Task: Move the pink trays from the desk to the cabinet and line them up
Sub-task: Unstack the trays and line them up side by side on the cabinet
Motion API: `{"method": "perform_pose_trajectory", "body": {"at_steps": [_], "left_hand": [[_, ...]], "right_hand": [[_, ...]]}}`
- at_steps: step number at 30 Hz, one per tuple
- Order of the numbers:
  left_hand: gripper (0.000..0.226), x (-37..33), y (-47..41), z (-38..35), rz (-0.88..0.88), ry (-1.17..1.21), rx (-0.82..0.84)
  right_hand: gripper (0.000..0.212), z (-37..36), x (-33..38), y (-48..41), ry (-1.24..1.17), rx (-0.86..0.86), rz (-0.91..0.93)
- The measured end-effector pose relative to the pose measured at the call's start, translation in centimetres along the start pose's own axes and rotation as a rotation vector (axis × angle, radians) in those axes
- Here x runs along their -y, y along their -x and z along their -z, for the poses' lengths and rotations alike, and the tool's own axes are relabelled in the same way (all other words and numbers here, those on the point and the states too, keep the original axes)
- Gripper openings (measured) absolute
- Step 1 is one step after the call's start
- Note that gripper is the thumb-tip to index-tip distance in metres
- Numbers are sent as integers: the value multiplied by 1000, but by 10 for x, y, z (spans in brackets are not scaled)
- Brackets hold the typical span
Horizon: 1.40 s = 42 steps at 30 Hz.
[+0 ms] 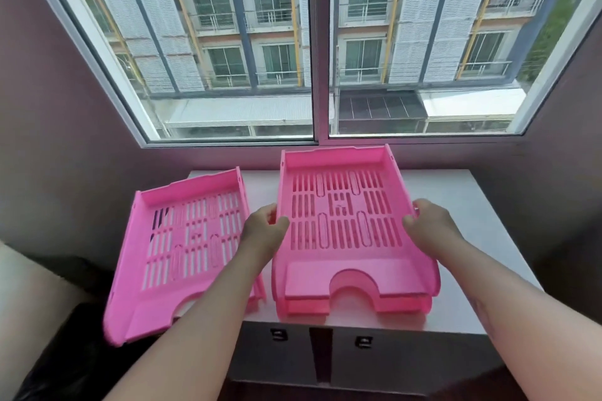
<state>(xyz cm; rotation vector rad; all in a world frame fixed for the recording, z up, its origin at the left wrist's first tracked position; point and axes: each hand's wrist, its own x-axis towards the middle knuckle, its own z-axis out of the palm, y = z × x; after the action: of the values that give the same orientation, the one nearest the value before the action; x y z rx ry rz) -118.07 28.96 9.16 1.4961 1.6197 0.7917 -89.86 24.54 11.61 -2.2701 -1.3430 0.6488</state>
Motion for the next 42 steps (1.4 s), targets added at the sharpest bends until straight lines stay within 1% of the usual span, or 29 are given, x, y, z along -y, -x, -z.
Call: {"method": "perform_pose_trajectory", "body": {"at_steps": [1,6,8,10,13,15,18,21,23,29,31,33,34,37,38,40,42], "left_hand": [[15,2,1,-1,-4,-4,3],[20,-1,-5,4,2,-16,-14],[21,-10,-9,6,-5,-5,-13],[28,-20,-15,6,-26,11,-3],[26,-38,-22,-5,-59,48,26],[29,-51,-22,-19,-98,62,57],[25,-72,-18,-47,-141,78,101],[34,-89,-15,-82,-172,107,135],[36,-100,-13,-107,-188,120,152],[35,-129,5,-177,-151,126,182],[29,-134,12,-198,-127,86,179],[18,-137,22,-215,-120,-6,182],[18,-135,26,-222,-122,-60,184],[45,-126,34,-237,-103,-271,153],[49,-121,35,-242,-87,-337,141],[51,-117,38,-248,-54,-409,145],[53,-112,39,-253,-47,-431,163]], "right_hand": [[25,-3,-2,1,-14,10,-5],[29,2,0,0,-71,4,-13],[29,10,2,-1,-97,-19,-10],[29,20,3,-1,-119,-50,-10],[27,35,-5,-1,-132,-118,-29],[25,46,-17,1,-143,-169,-53],[24,64,-40,6,-171,-238,-96],[20,89,-68,8,-171,-272,-131],[21,107,-89,2,-169,-296,-144],[24,150,-149,-24,-177,-291,-145],[24,157,-168,-31,-186,-268,-141],[22,159,-185,-36,-206,-231,-139],[21,158,-193,-37,-219,-211,-137],[22,149,-213,-41,-267,-155,-147],[23,144,-218,-41,-283,-139,-153],[24,133,-225,-41,-307,-113,-169],[25,122,-230,-40,-335,-93,-177]]}}
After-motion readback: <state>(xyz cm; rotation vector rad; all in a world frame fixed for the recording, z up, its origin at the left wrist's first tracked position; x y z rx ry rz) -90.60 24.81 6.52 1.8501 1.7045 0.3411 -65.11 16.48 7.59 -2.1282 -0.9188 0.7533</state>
